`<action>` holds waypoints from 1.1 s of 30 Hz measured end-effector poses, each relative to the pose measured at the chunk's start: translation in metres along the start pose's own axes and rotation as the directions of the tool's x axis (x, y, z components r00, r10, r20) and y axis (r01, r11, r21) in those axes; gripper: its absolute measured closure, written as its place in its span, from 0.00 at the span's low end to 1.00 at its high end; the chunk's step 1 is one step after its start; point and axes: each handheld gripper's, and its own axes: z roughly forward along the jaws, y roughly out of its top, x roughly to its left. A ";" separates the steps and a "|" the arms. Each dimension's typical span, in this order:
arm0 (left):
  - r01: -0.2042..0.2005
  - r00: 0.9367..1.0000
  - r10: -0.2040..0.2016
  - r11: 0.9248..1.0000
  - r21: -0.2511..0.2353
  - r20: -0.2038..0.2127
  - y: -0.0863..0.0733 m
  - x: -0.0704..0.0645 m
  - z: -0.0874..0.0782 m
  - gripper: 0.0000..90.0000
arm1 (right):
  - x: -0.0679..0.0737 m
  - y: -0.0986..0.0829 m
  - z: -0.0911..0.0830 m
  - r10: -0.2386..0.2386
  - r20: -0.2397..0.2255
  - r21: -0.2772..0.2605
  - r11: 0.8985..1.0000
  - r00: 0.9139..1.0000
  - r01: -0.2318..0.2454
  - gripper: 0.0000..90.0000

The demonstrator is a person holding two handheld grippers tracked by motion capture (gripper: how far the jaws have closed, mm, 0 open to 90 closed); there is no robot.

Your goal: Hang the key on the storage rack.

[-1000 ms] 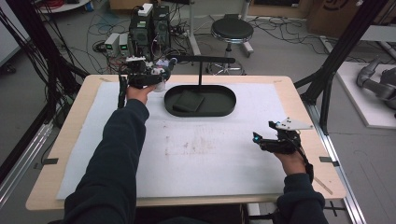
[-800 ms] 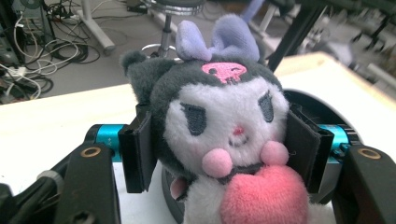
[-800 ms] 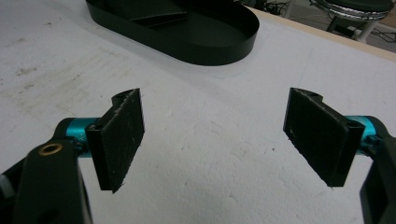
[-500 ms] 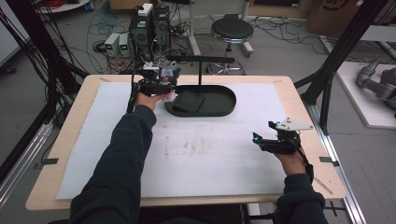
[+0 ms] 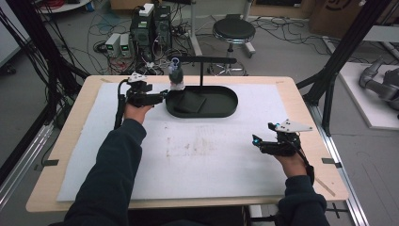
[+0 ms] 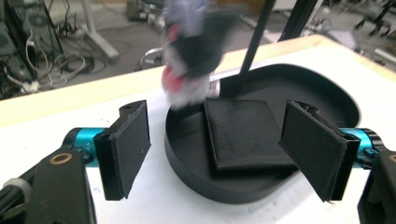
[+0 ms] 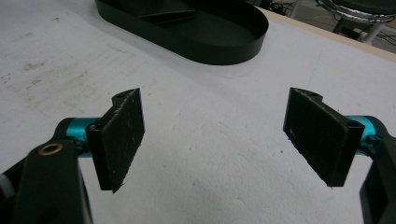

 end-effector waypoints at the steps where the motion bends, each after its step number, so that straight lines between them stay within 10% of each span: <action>1: -0.010 1.000 0.010 1.000 -0.018 0.002 -0.001 -0.001 -0.007 0.26 | 0.001 0.000 0.000 0.000 0.002 -0.001 1.000 1.000 0.000 0.23; 16: -0.044 0.998 0.050 0.989 -0.139 0.042 -0.040 -0.008 -0.087 0.27 | 0.002 -0.001 0.002 -0.006 0.007 0.008 1.000 1.000 0.006 0.23; 33: -0.066 0.996 0.071 0.992 -0.109 0.044 -0.085 -0.012 -0.113 0.26 | 0.007 -0.001 0.003 -0.015 0.022 0.015 1.000 1.000 0.015 0.23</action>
